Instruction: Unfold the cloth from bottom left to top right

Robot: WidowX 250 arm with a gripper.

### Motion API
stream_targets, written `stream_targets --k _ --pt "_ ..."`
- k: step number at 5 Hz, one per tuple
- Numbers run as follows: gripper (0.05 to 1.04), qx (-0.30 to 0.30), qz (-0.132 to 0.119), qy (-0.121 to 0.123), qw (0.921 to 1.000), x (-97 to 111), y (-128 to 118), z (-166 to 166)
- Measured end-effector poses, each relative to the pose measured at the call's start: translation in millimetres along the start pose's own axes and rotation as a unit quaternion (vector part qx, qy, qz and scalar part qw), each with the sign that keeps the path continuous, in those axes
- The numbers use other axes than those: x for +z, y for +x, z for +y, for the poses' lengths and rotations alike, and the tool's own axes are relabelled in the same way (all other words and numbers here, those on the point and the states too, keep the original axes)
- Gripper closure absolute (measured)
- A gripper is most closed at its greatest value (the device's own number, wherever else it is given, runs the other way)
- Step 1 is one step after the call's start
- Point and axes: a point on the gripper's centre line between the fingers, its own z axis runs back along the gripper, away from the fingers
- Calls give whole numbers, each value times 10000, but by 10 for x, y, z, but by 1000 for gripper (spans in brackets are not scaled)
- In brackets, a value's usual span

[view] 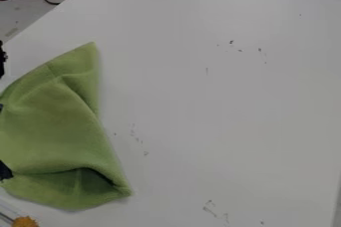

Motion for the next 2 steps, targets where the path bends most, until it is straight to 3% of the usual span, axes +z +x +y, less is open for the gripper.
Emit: stream_targets --k 1,2 --pt "83 -12 118 -84 9999 -86 -31 -32" --pt "83 228 168 -345 9990 -260 -140 16"
